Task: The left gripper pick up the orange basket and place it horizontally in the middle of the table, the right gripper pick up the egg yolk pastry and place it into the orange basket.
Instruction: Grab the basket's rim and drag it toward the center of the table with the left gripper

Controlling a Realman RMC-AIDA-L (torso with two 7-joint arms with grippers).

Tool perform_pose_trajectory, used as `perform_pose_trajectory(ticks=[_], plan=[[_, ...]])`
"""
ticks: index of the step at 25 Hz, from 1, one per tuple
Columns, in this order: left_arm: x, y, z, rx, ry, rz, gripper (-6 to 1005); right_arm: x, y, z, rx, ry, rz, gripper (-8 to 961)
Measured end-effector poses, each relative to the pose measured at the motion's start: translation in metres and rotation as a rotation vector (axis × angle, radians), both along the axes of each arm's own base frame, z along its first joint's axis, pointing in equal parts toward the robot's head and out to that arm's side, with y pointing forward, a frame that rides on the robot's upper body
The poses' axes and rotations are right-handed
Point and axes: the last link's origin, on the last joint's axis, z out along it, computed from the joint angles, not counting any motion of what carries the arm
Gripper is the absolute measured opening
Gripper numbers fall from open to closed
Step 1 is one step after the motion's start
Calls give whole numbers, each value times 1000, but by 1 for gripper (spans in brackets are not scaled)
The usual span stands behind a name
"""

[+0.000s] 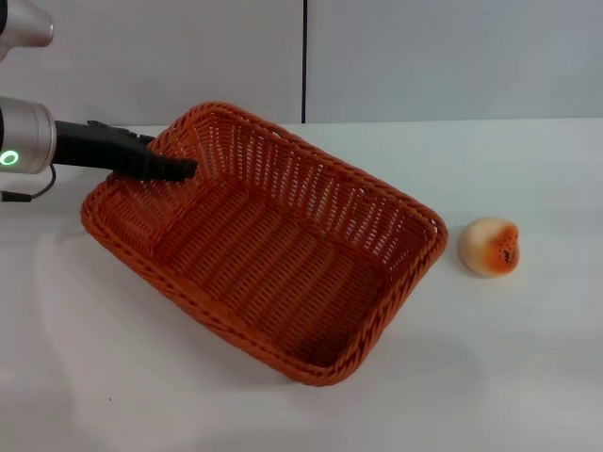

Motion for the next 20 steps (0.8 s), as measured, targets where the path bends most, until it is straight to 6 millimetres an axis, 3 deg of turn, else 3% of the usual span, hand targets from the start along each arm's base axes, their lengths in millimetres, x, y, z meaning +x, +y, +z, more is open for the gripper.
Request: perform_pose_trajectory(ticks=[7,18,20], plan=[[-3,-1,1,8,-21,55,770,0,1,-1,-6,2,-1,657],[-4,-8,12,23,-46,99,555,2,2,0,-11,4,-15,657],[-4,-9,15,33,-51,108,343,3,3,0,-13,5,-20,657]])
